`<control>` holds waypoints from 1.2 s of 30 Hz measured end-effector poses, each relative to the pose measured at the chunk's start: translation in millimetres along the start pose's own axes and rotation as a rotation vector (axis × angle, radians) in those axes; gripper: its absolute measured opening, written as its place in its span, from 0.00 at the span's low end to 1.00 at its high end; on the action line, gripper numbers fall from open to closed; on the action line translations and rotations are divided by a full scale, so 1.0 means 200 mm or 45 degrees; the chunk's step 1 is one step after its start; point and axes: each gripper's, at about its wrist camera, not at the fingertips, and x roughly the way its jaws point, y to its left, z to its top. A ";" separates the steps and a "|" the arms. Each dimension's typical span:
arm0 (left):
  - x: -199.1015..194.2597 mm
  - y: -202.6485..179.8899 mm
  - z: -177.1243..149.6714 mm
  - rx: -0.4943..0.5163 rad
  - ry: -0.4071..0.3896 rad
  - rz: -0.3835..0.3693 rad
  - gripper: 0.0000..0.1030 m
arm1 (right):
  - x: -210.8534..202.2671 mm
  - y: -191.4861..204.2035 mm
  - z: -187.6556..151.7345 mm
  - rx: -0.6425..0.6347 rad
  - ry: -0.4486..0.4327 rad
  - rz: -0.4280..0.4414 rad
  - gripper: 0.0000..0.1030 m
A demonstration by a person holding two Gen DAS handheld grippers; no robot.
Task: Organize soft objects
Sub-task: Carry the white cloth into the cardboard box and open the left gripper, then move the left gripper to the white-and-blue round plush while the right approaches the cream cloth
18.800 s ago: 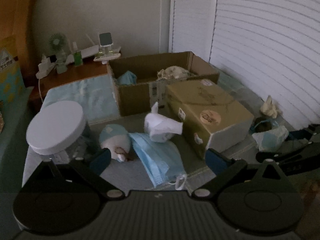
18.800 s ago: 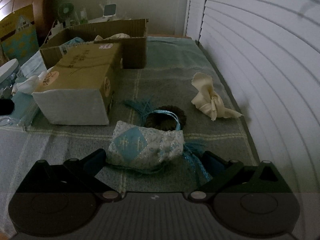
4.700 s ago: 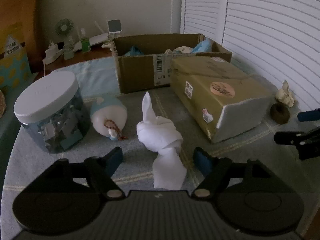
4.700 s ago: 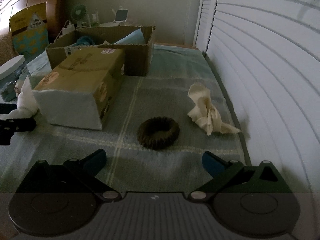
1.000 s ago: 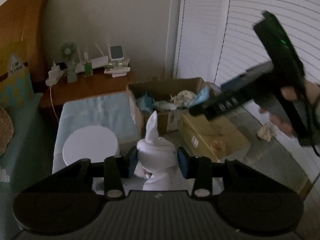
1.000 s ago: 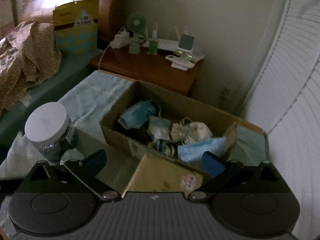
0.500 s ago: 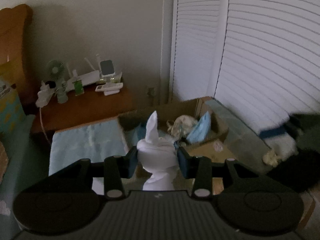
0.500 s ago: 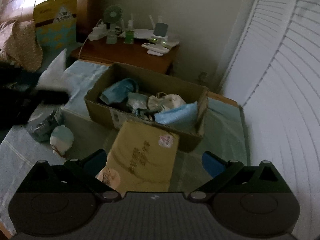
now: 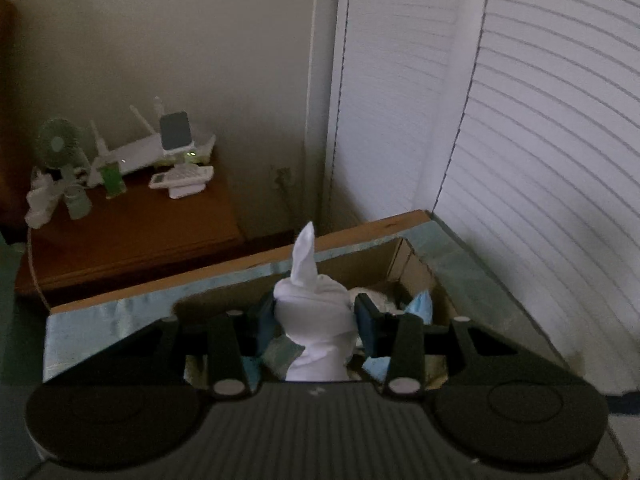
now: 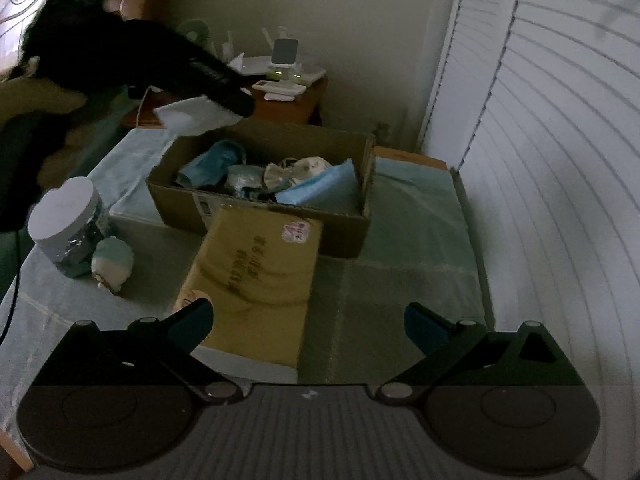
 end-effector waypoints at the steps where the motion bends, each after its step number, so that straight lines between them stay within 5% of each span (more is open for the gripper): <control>1: 0.04 -0.01 0.01 -0.001 0.000 0.002 0.41 | 0.00 -0.01 0.00 0.007 0.002 -0.005 1.00; 2: 0.06 -0.02 0.02 -0.002 0.001 -0.001 0.43 | 0.00 -0.02 -0.01 0.017 0.002 -0.008 1.00; 5: 0.11 -0.03 0.03 -0.012 -0.018 0.031 0.78 | 0.01 -0.05 -0.01 0.050 -0.004 -0.009 1.00; 6: 0.12 -0.04 0.03 -0.017 -0.026 0.050 0.82 | 0.01 -0.06 -0.02 0.060 -0.004 -0.008 1.00; 21: -0.20 -0.06 -0.12 0.008 -0.097 0.088 0.92 | -0.07 -0.08 -0.09 0.095 -0.059 0.001 1.00; 36: -0.56 -0.17 -0.69 0.069 -0.197 0.248 0.94 | -0.18 -0.09 -0.24 0.124 -0.133 -0.021 1.00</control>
